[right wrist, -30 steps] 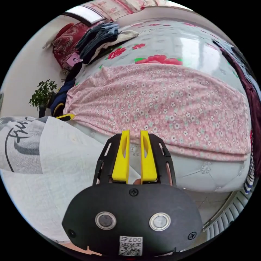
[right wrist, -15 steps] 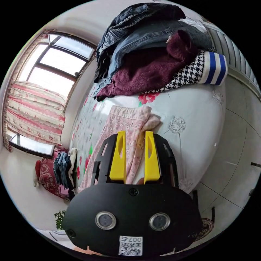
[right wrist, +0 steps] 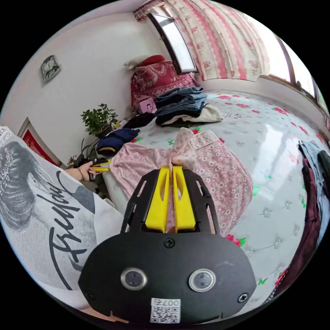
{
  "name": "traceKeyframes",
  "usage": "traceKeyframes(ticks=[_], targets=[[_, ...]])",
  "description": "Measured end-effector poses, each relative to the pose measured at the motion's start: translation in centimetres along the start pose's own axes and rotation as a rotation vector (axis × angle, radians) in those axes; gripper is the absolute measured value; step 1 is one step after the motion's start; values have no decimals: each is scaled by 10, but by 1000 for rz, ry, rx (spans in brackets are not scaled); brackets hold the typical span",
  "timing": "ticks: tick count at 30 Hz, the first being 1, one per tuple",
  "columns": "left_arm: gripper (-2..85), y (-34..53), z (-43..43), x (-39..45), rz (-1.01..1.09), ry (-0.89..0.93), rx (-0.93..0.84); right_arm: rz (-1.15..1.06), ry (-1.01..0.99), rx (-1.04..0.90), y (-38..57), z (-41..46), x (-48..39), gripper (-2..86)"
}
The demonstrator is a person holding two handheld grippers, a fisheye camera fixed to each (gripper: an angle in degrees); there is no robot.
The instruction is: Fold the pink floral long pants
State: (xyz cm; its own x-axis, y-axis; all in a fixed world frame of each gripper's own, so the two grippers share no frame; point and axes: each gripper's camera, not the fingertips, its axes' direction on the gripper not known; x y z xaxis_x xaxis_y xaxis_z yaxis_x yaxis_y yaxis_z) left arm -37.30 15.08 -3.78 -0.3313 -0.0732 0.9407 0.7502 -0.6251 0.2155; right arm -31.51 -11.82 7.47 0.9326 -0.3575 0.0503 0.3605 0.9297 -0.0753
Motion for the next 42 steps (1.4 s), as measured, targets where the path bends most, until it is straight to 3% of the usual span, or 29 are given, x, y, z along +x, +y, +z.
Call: traceKeyframes(ticks=[4, 5, 9, 15, 20, 23, 25, 28, 30, 33, 35, 42], targets=[[124, -19, 11, -9, 1, 37, -18, -119, -123, -451, 7, 119, -50, 4], [120, -24, 13, -11, 17, 46, -19, -155, -127, -476, 11, 125, -60, 5], [105, -36, 21, -29, 31, 137, -24, -163, -114, -405, 14, 99, -71, 6], [14, -41, 42, -49, 6, 261, -45, 98, -53, -293, 27, 52, -33, 2], [-5, -9, 27, 41, 468, 381, -77, 306, 32, -115, 47, -14, 5, 1], [-4, 48, 22, 129, 866, 458, -218, 420, 74, -26, 64, -52, 33, 3], [0, 122, 34, 191, 1184, 534, -394, 492, 94, 22, 76, -71, 51, 6], [18, 231, 77, 232, 1463, 566, -701, 619, 90, 122, 98, -100, 83, 17], [52, 291, 116, 235, 1535, 510, -890, 698, 69, 188, 114, -113, 103, 30], [76, 334, 160, 218, 1507, 436, -1071, 812, 11, 235, 139, -124, 134, 48], [82, 329, 170, 205, 1456, 410, -1081, 865, -26, 235, 155, -127, 153, 61], [109, 222, 192, 131, 1064, 55, -789, 950, -143, 110, 182, -103, 210, 97]])
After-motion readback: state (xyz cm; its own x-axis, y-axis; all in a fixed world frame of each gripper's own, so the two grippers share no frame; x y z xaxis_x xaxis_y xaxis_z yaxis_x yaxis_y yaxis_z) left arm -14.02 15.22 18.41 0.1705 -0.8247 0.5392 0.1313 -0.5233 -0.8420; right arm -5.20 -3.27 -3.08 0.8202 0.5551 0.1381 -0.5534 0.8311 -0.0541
